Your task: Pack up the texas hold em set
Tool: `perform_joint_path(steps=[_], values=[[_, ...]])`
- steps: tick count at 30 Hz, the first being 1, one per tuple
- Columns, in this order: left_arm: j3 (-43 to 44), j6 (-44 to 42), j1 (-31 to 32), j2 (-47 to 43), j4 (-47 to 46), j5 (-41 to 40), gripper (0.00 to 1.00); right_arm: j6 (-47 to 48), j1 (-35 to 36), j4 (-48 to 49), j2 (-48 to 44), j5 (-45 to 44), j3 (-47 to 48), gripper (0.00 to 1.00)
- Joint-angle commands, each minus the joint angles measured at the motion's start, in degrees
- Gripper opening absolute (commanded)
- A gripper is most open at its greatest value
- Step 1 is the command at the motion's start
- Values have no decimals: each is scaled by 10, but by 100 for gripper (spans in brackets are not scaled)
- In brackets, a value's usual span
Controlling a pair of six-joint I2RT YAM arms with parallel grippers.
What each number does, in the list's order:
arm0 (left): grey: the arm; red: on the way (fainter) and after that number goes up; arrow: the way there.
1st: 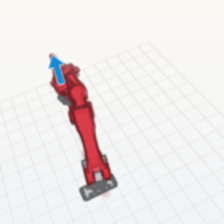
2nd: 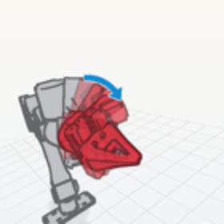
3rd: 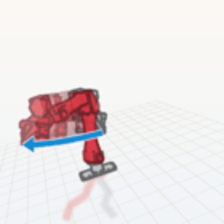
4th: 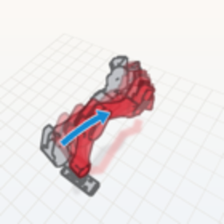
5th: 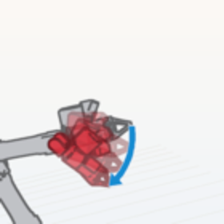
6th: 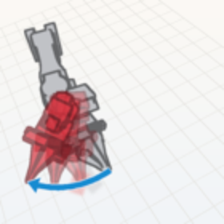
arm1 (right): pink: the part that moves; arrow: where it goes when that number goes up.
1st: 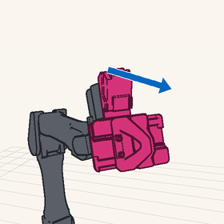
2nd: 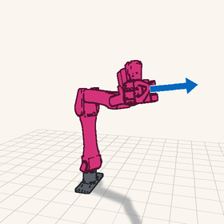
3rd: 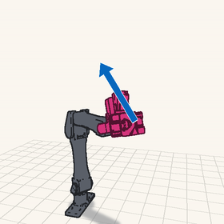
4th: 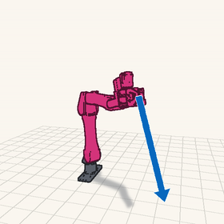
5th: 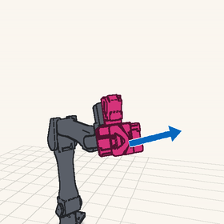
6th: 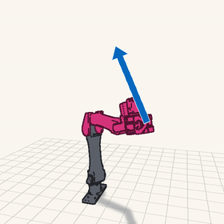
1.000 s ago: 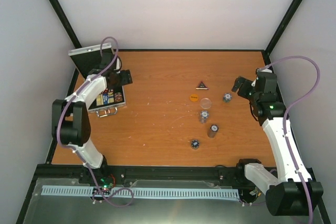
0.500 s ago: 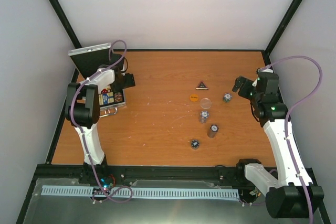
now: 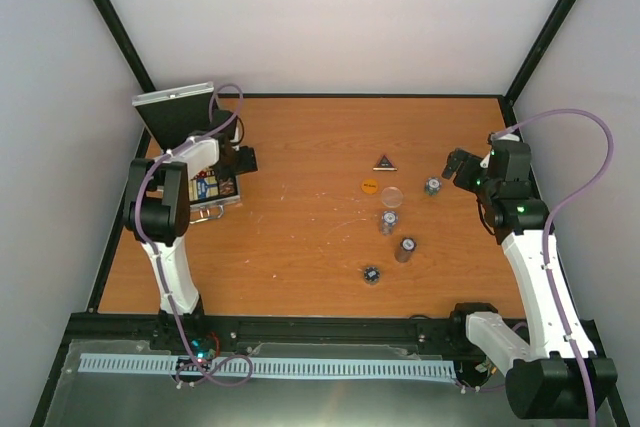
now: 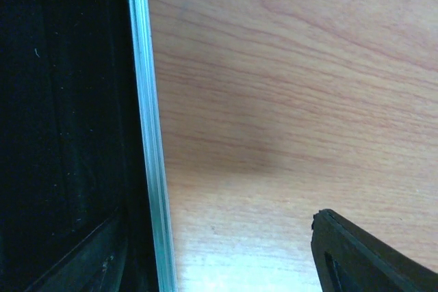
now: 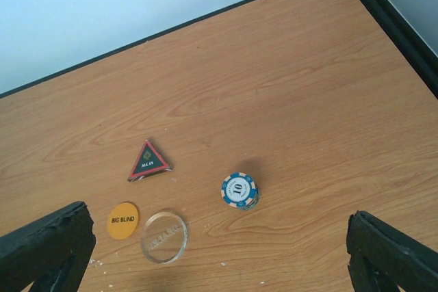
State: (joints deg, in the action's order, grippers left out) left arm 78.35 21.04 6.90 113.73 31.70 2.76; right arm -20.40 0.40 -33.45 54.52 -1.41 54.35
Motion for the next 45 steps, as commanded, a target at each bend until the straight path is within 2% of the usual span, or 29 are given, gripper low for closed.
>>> perform_joint_path(steps=[1,10,19,25,27,31,35,41,43,45], values=[[-35,22,28,-19,-20,65,74,9,1,1,6,9,9,100],[-25,62,129,-23,-42,97,74,26,1,-1,15,18,10,100],[77,102,229,39,-41,156,74,23,2,-6,7,25,4,100],[149,101,253,65,-20,159,74,31,1,-20,-5,23,-1,100],[160,94,253,58,-12,145,76,32,2,-23,-9,22,-6,100],[169,71,252,27,27,94,89,40,1,-12,-19,50,-18,100],[104,60,244,-66,35,43,97,38,2,11,-27,77,-36,100],[-97,84,176,-225,12,44,99,36,1,29,4,96,-37,100],[-149,82,149,-264,6,51,96,37,1,34,20,111,-33,100],[-185,74,115,-284,7,64,87,45,1,45,38,141,-30,100]])
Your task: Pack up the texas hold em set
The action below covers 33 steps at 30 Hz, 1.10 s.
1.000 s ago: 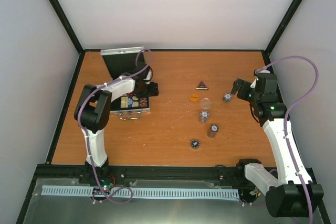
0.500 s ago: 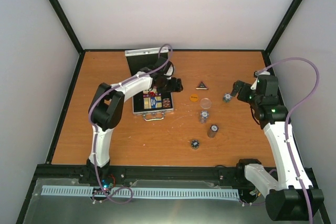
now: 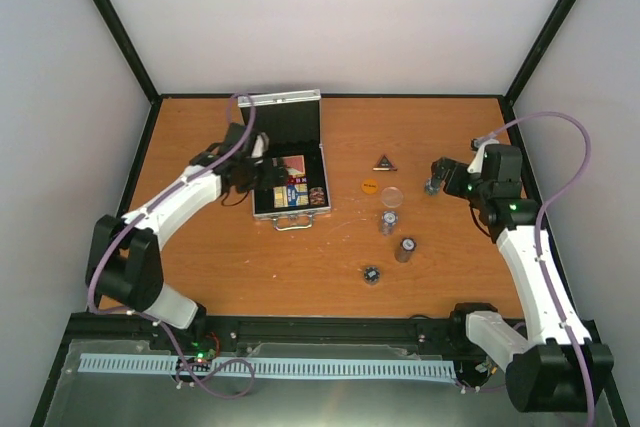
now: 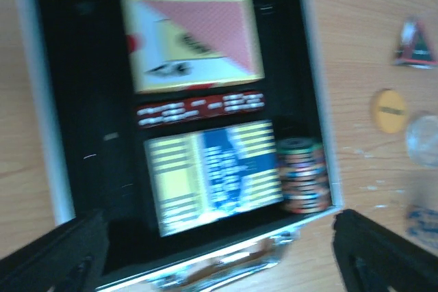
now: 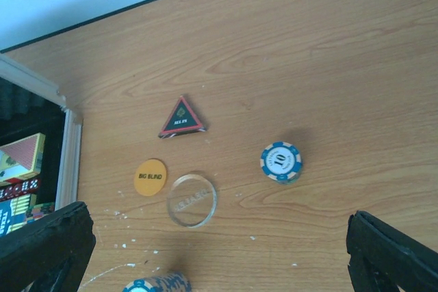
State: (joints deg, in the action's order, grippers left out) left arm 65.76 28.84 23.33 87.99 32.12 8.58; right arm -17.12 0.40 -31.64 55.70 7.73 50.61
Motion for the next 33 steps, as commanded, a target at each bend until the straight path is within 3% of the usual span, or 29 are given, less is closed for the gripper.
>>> perform_joint_path(steps=[1,7,14,25,33], values=[[-70,-10,-67,-30,4,17,85,17,1,30,35,64,10,100],[-82,-47,-136,-9,7,31,80,25,1,32,83,93,33,100],[-93,-67,-139,40,-21,73,55,40,1,19,99,107,30,92],[-111,-80,-138,76,-34,108,52,48,1,14,80,113,3,90],[-122,-72,-85,79,-45,133,51,52,1,9,100,131,20,91]])
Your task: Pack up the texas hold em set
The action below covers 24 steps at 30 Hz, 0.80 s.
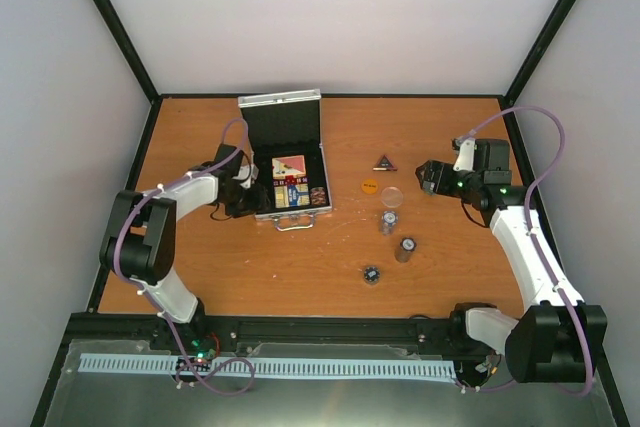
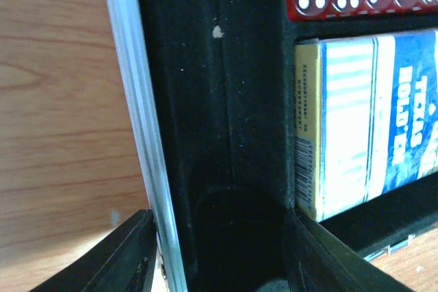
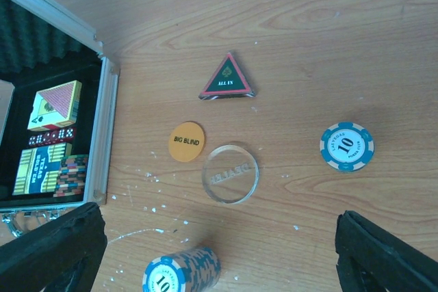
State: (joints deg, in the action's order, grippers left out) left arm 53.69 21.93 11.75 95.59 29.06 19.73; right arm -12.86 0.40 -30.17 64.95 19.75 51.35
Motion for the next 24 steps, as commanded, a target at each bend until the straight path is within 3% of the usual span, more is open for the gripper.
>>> perform_joint_path(steps=[1,8,16,20,24], values=[[-2,-2,40,2,-15,23,51,9,1,-9,11,8,16,92],[-14,-6,83,-26,-37,57,51,16,2,-22,25,-16,27,92],[-1,-44,89,-41,-25,63,61,17,49,-44,53,-83,53,88],[-16,-50,82,-76,1,-34,83,12,90,-41,62,-139,60,96],[-56,-15,12,-119,-10,-59,94,10,127,-38,84,-157,65,95]])
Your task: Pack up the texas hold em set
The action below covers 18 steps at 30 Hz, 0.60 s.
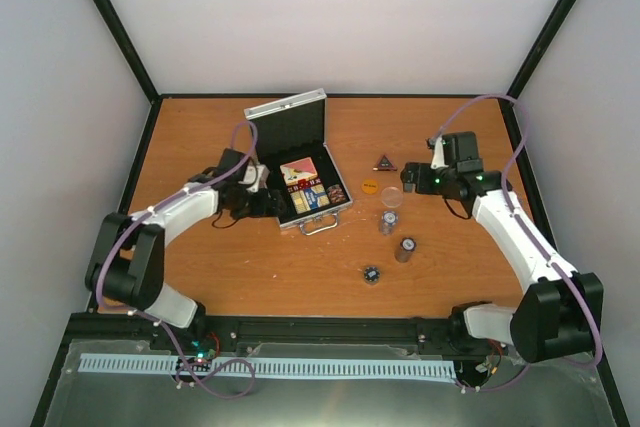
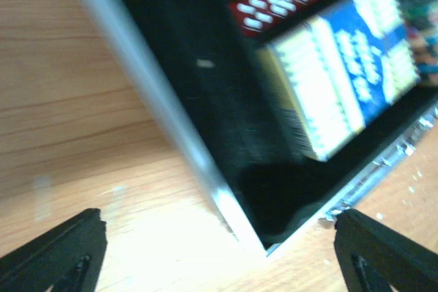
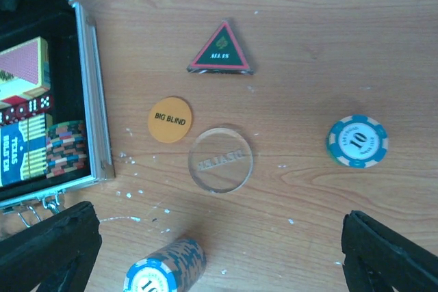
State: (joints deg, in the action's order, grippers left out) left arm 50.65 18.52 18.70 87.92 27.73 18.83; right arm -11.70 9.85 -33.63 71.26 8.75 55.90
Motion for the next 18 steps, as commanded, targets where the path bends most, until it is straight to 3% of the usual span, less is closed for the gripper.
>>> perform_joint_path(steps=[1,8,12,18], values=[[-34,35,-83,-54,-3,-48,95,-2,36,-6,30,-54,26,94],[-12,86,-184,-86,-39,-30,100,-8,110,-38,133,-75,93,88],[30,85,-190,-87,-28,-83,100,-14,141,-56,196,-75,135,83],[31,61,-190,-126,-7,-93,100,-37,159,-66,268,-78,168,79]])
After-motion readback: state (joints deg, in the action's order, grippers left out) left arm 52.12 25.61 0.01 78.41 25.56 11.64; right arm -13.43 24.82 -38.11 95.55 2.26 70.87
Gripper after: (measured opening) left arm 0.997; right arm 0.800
